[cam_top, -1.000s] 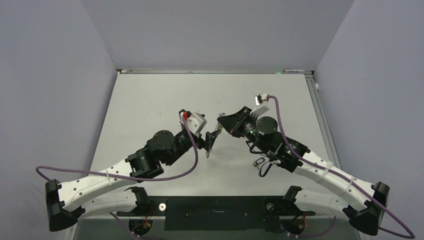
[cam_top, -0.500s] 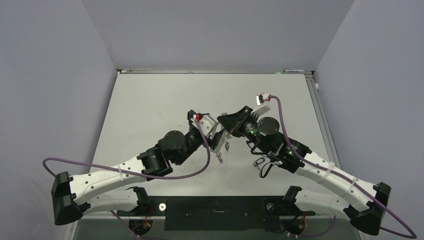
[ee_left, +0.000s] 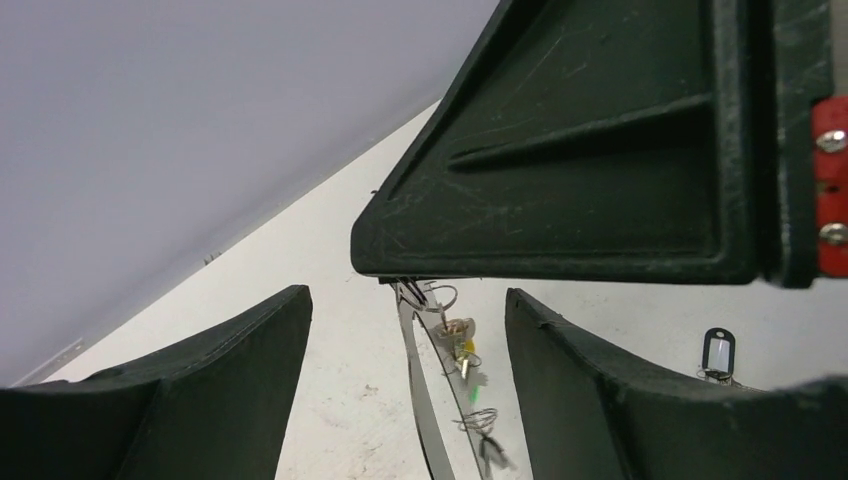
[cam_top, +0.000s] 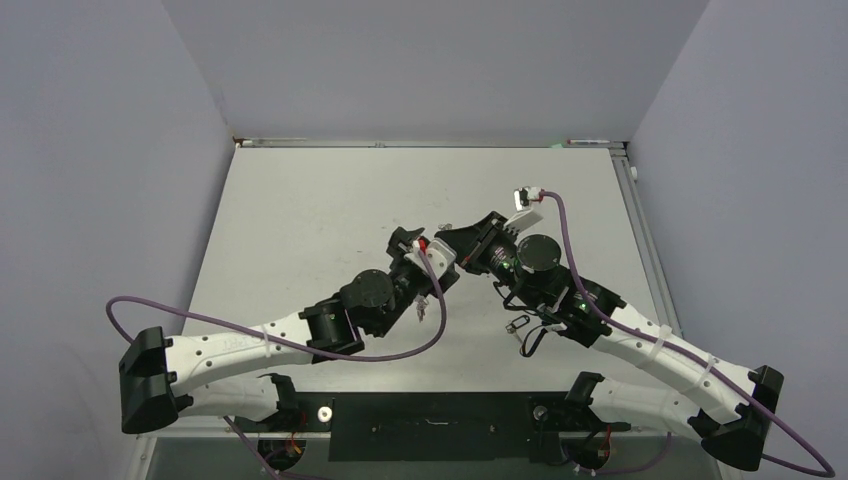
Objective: Put the keys on the keyring
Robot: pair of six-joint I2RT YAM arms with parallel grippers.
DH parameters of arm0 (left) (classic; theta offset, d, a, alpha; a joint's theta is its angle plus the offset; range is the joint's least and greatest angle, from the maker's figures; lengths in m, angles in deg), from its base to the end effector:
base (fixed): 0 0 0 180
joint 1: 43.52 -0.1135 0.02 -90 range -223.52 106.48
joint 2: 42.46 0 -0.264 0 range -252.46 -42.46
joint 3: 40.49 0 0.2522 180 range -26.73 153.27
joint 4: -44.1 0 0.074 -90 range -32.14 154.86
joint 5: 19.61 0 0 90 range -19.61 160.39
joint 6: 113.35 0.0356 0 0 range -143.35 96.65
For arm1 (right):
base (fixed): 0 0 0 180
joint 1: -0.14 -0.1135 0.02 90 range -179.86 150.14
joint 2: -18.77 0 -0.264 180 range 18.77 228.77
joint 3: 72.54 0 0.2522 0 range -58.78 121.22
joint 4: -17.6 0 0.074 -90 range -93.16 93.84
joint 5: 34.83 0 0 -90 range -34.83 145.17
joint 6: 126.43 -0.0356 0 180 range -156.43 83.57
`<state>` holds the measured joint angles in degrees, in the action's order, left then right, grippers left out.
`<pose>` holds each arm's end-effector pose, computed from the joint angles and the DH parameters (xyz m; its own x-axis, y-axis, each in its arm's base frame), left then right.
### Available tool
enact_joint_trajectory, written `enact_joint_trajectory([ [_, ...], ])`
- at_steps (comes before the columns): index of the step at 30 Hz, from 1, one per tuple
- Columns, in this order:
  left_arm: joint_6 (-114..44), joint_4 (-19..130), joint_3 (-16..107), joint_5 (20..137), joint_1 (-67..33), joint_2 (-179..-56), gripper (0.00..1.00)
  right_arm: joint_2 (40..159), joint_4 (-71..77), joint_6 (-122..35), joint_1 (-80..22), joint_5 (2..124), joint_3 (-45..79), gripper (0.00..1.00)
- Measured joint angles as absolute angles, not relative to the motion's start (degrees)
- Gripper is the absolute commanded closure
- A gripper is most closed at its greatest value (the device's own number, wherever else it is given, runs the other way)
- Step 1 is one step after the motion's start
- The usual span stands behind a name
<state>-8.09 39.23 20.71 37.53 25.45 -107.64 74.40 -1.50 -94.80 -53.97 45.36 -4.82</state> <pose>0.1130 -0.2401 0.3372 0.1605 0.1986 -0.9668 0.5671 0.7832 0.2550 0.1373 0.1794 0.3709 -0.6328 0.5566 -0.5382 -0.3057 0.4590 0.8342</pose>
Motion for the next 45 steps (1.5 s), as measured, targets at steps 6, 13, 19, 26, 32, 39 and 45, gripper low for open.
enact_joint_trajectory([
  [6, -5.09, 36.02, 20.78, 34.12, 27.35, -108.78, 0.35, 74.34, -1.50, -94.80, -53.97, 45.06, -4.82, 0.95],
  [13, -3.74, 33.24, 20.78, 32.02, 27.66, -109.00, 0.40, 74.14, -1.48, -94.82, -53.97, 44.93, -4.82, 0.95],
  [19, -3.28, 31.73, 20.78, 31.80, 27.66, -109.00, 0.45, 74.14, -1.46, -94.91, -53.97, 44.88, -4.82, 0.95],
  [26, -2.91, 31.49, 20.78, 31.60, 27.66, -109.11, 0.91, 74.12, -1.37, -95.52, -53.97, 44.75, -4.82, 0.95],
  [32, -1.68, 30.29, 20.78, 30.03, 28.11, -110.09, 1.00, 73.88, -0.91, -95.85, -53.97, 44.62, -4.82, 0.95],
  [39, -1.01, 30.27, 20.75, 30.93, 27.90, -109.87, 1.00, 72.96, 0.49, -95.87, -54.01, 44.71, -4.82, 0.66],
  [45, -0.77, 30.75, 19.20, 34.23, 27.92, -106.86, 1.00, 72.39, 0.40, -94.30, -54.01, 44.40, -4.80, 0.44],
])
